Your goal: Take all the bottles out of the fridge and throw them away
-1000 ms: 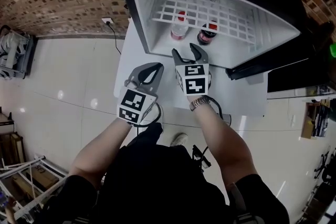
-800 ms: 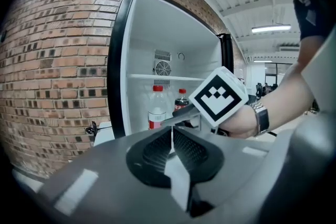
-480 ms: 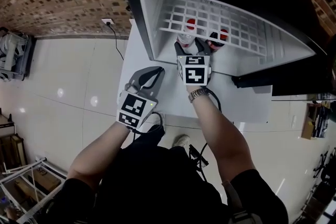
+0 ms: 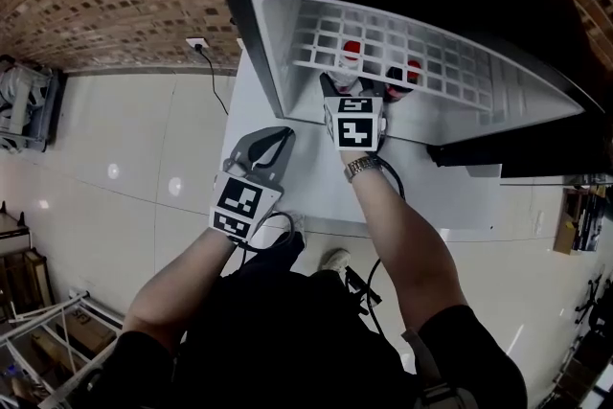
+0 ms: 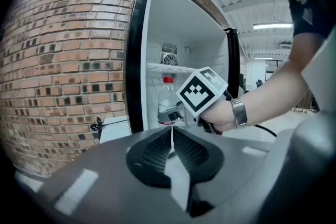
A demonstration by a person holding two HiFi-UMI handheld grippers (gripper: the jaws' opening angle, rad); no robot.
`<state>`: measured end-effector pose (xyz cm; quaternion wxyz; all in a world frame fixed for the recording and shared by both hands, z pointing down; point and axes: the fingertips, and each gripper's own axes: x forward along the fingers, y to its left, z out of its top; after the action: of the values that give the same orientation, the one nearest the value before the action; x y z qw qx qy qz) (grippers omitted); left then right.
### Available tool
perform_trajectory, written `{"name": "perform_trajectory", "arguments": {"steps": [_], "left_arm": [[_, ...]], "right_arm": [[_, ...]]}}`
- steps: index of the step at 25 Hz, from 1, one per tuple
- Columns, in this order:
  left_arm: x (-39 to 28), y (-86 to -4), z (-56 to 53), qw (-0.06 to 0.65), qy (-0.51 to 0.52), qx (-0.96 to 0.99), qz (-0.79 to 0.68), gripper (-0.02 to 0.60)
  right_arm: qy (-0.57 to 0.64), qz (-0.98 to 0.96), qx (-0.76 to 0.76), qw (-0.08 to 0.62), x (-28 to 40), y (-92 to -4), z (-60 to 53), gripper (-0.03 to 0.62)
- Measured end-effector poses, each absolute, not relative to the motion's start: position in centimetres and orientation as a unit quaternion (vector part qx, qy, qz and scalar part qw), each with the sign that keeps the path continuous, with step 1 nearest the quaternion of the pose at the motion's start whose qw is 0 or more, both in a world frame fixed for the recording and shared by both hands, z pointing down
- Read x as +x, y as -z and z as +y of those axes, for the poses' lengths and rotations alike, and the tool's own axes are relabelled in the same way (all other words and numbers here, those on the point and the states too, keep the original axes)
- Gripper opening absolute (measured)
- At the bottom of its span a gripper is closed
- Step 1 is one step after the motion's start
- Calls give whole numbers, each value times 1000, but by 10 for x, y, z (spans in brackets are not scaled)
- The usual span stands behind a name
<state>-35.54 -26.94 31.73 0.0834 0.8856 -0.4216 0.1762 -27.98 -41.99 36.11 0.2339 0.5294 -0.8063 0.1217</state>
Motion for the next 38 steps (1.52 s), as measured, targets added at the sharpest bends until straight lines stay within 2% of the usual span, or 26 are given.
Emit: {"name": "perform_trajectory", "arguments": {"steps": [11,23,38], "left_arm": [[-335,-316,-259,81,-176,889,-415,12],[-299,-312,-227,78,-186,887,-414,12],[-164,-312,-139,63,-186,914,-355,12]], "right_arm": [[-126,-821,506,232,-277,-364,-369,291],[-129,-830,494,226,-241,-351,-296,288],[-130,-810,528,220,-114,-337,-169,288]]}}
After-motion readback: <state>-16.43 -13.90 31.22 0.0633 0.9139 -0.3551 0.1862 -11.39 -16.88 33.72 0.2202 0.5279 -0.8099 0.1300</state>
